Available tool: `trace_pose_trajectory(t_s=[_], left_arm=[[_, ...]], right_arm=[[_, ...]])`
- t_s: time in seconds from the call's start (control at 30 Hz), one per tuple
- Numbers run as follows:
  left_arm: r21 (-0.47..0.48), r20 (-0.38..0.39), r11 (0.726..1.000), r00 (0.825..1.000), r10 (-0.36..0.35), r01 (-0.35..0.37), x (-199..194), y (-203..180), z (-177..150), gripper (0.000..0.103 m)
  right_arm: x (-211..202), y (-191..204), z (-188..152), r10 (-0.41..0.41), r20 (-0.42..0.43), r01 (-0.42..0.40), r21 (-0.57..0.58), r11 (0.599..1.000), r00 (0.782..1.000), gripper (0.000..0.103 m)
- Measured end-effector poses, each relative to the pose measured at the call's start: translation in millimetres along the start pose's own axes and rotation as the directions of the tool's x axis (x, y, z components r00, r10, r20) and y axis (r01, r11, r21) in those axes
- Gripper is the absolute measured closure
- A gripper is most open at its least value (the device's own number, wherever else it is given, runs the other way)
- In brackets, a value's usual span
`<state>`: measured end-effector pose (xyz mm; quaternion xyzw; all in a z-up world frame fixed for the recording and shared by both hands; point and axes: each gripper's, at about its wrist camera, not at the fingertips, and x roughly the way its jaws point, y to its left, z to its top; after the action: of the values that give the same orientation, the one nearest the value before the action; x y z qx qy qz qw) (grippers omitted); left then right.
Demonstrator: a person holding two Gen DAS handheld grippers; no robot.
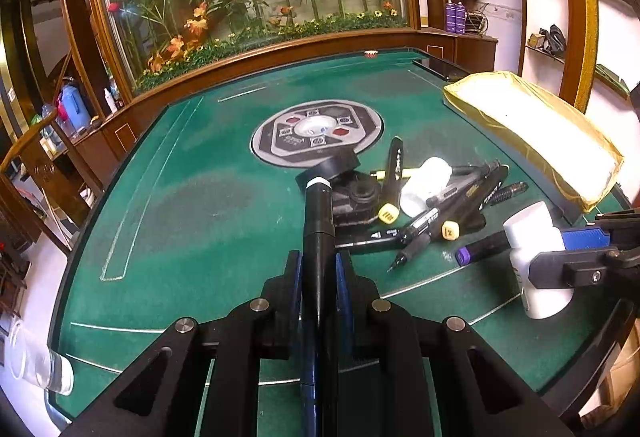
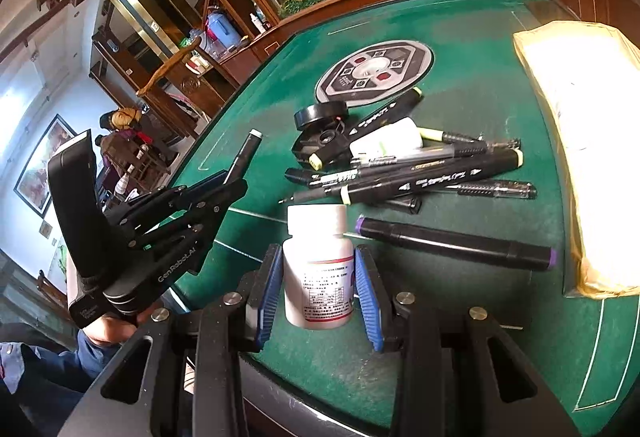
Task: Organize rigid objects
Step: 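Place the bottle in the tray with the right tool while the left tool places the marker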
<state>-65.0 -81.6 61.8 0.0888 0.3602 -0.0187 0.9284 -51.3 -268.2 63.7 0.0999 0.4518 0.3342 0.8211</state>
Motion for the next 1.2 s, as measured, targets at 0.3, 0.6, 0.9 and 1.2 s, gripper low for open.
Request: trace_pose_trajectory(t_s=[0.3, 0.6, 0.9, 1.2], left_arm=[[0.036, 0.033, 0.999, 0.999, -0.001, 0.0, -7.2, -14.2, 15.8, 0.086], [0.083, 0.067, 0.996, 0.998, -0.021, 0.016, -17.8, -42.4, 35.8, 0.086], [0.101, 0.032, 0.964, 0.968, -0.249, 0.245, -15.9, -97.2, 77.5, 0.086], [0.064, -0.105, 0.868, 0.869, -0.484, 0.492, 19.6, -181.4, 114.5, 0.086]], right_arm=[[-21.2, -16.2, 4.8, -0.002, 0.053, 0.0, 0.033, 0.999, 0.999, 0.068], [-53.9, -43.3, 7.5, -0.01, 0.135, -0.002, 0.087, 0.996, 0.991, 0.068], [-102.9, -95.8, 11.7, -0.139, 0.24, 0.089, 0.206, 0.974, 0.961, 0.068], [-119.6, -151.3, 16.9, -0.334, 0.215, 0.252, 0.333, 0.909, 0.918, 0.068]])
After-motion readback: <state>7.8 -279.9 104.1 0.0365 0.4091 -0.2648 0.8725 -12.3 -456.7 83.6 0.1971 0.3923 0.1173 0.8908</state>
